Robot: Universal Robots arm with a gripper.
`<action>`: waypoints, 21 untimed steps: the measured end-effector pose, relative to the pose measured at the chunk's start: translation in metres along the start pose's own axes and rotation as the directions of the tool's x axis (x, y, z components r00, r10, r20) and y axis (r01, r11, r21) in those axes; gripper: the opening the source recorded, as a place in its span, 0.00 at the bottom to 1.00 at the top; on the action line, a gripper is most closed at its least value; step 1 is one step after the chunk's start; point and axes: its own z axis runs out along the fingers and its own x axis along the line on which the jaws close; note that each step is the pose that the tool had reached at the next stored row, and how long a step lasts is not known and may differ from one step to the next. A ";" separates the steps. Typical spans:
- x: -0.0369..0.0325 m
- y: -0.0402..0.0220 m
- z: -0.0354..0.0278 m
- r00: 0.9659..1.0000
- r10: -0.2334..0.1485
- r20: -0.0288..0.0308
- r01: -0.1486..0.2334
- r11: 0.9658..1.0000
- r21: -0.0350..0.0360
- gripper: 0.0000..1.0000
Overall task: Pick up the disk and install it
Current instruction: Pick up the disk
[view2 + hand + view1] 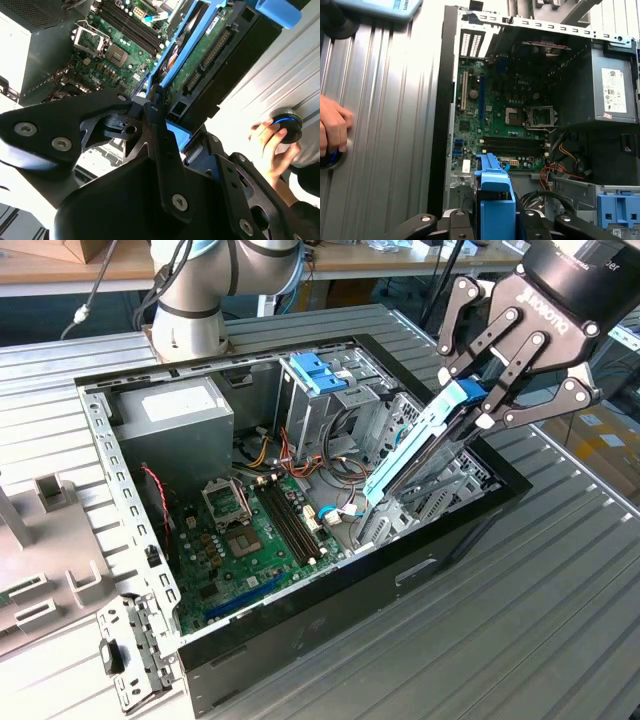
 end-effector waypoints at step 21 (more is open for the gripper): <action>-0.0005 -0.0109 -0.0097 0.998 0.001 -0.066 0.004 0.997 0.077 0.37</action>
